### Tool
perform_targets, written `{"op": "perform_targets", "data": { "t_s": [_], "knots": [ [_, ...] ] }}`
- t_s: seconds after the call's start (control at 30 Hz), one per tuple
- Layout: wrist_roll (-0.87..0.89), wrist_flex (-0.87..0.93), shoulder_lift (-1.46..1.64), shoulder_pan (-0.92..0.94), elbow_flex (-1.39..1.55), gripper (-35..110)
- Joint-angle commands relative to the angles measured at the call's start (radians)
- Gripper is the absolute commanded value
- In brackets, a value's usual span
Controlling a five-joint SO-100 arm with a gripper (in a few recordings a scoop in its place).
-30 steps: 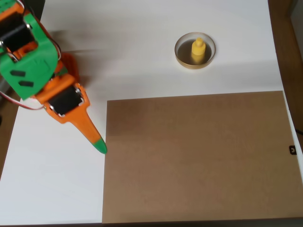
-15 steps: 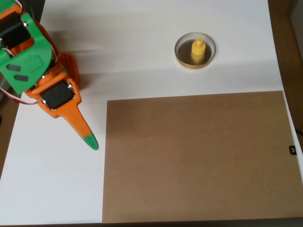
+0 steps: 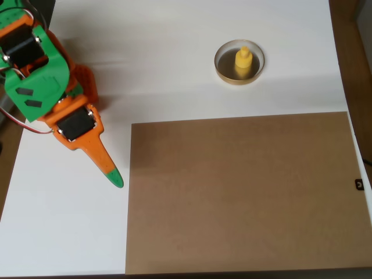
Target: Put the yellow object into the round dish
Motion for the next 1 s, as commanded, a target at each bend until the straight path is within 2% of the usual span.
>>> {"op": "perform_targets", "data": {
  "t_s": [0.0,0.17,0.97],
  "knots": [
    [0.002,-0.017,0.052,0.035,0.018,23],
    [0.012,0.028,0.183,0.092,0.087,25],
    [-0.020,0.017,0.186,0.100,0.153,24]
  ]
}}
